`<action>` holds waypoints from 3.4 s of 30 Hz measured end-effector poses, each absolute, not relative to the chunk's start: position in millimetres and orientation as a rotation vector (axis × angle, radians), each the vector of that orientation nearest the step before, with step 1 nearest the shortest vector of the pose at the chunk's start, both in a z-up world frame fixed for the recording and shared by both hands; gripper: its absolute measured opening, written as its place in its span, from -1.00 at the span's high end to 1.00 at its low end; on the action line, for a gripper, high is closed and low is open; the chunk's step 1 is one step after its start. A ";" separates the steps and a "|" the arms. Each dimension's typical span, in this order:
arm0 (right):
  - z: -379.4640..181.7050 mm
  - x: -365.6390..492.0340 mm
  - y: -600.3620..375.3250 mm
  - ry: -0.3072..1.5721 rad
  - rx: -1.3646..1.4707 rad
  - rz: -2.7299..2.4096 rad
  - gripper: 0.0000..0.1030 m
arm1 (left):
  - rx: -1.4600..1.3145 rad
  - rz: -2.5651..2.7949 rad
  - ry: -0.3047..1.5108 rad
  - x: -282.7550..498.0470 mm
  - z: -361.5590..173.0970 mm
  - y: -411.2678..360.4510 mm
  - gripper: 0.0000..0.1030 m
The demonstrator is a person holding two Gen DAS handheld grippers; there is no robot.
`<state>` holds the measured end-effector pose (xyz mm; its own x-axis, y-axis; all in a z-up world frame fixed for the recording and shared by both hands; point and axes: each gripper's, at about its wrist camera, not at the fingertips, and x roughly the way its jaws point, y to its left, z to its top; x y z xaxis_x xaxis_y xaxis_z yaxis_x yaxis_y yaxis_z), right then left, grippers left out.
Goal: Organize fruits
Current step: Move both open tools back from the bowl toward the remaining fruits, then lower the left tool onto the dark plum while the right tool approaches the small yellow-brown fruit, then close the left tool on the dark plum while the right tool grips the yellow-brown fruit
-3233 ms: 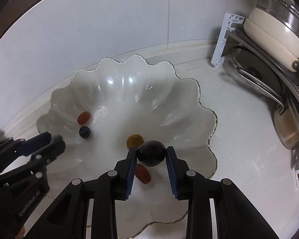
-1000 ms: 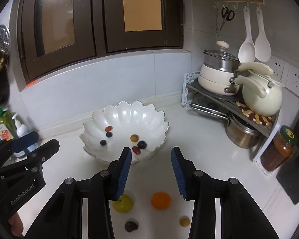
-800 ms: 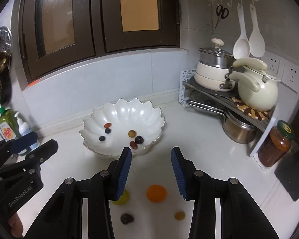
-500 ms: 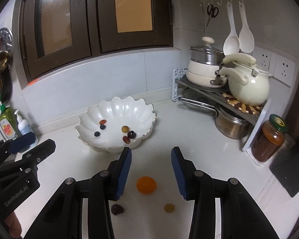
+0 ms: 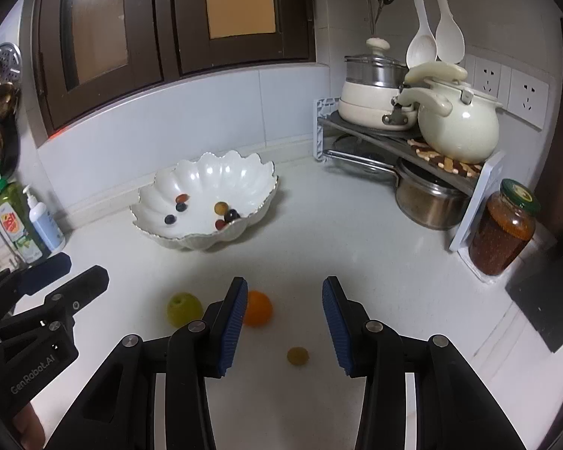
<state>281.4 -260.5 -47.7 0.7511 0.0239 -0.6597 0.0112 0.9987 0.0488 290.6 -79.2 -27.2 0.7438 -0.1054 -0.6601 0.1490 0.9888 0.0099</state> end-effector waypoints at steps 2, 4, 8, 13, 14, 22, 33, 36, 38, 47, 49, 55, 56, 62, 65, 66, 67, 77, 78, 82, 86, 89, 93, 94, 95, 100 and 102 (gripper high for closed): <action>-51.3 279.5 -261.2 0.724 0.048 0.011 0.17 | 0.061 -0.138 0.722 288.5 -30.2 -80.9 -0.01; -54.6 277.5 -262.2 0.728 0.050 0.014 0.17 | 0.061 -0.137 0.727 286.0 -34.0 -82.5 -0.01; -62.2 274.4 -263.9 0.735 0.047 0.026 0.17 | 0.065 -0.137 0.733 283.6 -41.8 -83.6 -0.01; -76.3 274.5 -263.6 0.758 0.039 0.036 0.17 | 0.065 -0.136 0.743 281.7 -55.3 -86.3 -0.01; -79.5 274.7 -264.0 0.763 0.042 0.040 0.17 | 0.065 -0.142 0.749 281.7 -59.2 -87.1 -0.01; -102.4 277.0 -267.2 0.797 0.047 0.047 0.17 | 0.057 -0.160 0.791 283.7 -85.2 -91.7 -0.01; -128.1 281.1 -267.6 0.835 0.041 0.051 0.17 | 0.048 -0.167 0.826 287.4 -113.1 -94.1 -0.01; -133.2 280.9 -267.4 0.840 0.044 0.053 0.17 | 0.045 -0.174 0.844 288.6 -121.0 -95.5 -0.01; -137.0 282.1 -266.8 0.848 0.047 0.057 0.17 | 0.041 -0.183 0.852 289.3 -125.7 -96.7 -0.01; -153.7 291.2 -266.6 0.882 0.067 0.070 0.17 | 0.037 -0.202 0.893 296.2 -144.1 -100.8 -0.01; -156.6 292.8 -266.3 0.889 0.070 0.069 0.17 | 0.041 -0.203 0.899 298.6 -148.2 -101.7 -0.01; -165.0 299.7 -266.4 0.907 0.077 0.071 0.18 | 0.035 -0.203 0.923 305.6 -157.4 -103.9 0.00; -166.3 301.1 -266.6 0.909 0.079 0.070 0.18 | 0.037 -0.206 0.927 306.8 -158.6 -104.9 0.00; -171.8 307.8 -267.8 0.923 0.077 0.071 0.19 | 0.044 -0.208 0.939 312.2 -163.8 -109.5 0.03; -173.7 311.3 -269.2 0.929 0.074 0.069 0.22 | 0.050 -0.203 0.943 314.9 -165.5 -110.0 0.11; -174.2 312.2 -269.3 0.931 0.072 0.071 0.26 | 0.058 -0.201 0.944 316.0 -166.0 -111.4 0.13; -174.6 312.9 -269.4 0.933 0.071 0.073 0.32 | 0.061 -0.200 0.946 316.5 -166.7 -111.7 0.15; -178.0 315.2 -269.0 0.948 0.066 0.089 0.52 | 0.049 -0.214 0.961 317.8 -168.8 -113.4 0.42; -177.3 314.4 -269.1 0.945 0.064 0.086 0.52 | 0.045 -0.214 0.963 318.0 -168.5 -113.1 0.42; -173.2 311.3 -267.7 0.937 0.068 0.093 0.52 | 0.027 -0.222 0.961 317.4 -164.8 -110.7 0.42; -167.2 307.9 -264.5 0.928 0.069 0.104 0.52 | 0.025 -0.224 0.939 314.8 -156.1 -109.2 0.42; -161.2 304.5 -261.9 0.917 0.067 0.105 0.52 | 0.020 -0.225 0.924 312.2 -149.0 -106.3 0.42; -151.8 300.9 -259.3 0.899 0.065 0.105 0.52 | 0.018 -0.226 0.900 308.1 -138.8 -100.7 0.42; -149.4 300.0 -258.5 0.895 0.064 0.105 0.52 | 0.017 -0.226 0.895 307.5 -136.6 -100.0 0.42; -147.0 298.8 -257.4 0.890 0.063 0.105 0.52 | 0.016 -0.225 0.890 306.8 -134.3 -98.6 0.42; -135.7 292.4 -252.0 0.865 0.060 0.107 0.52 | 0.011 -0.222 0.863 303.3 -122.0 -91.2 0.42; -130.3 290.5 -249.1 0.855 0.058 0.107 0.52 | 0.009 -0.222 0.852 301.4 -117.2 -88.4 0.42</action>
<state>290.5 -249.1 -130.3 0.6516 0.1176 -0.7494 -0.0707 0.9930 0.0943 301.4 -88.4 -117.2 0.6367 -0.1903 -0.7473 0.1978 0.9770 -0.0803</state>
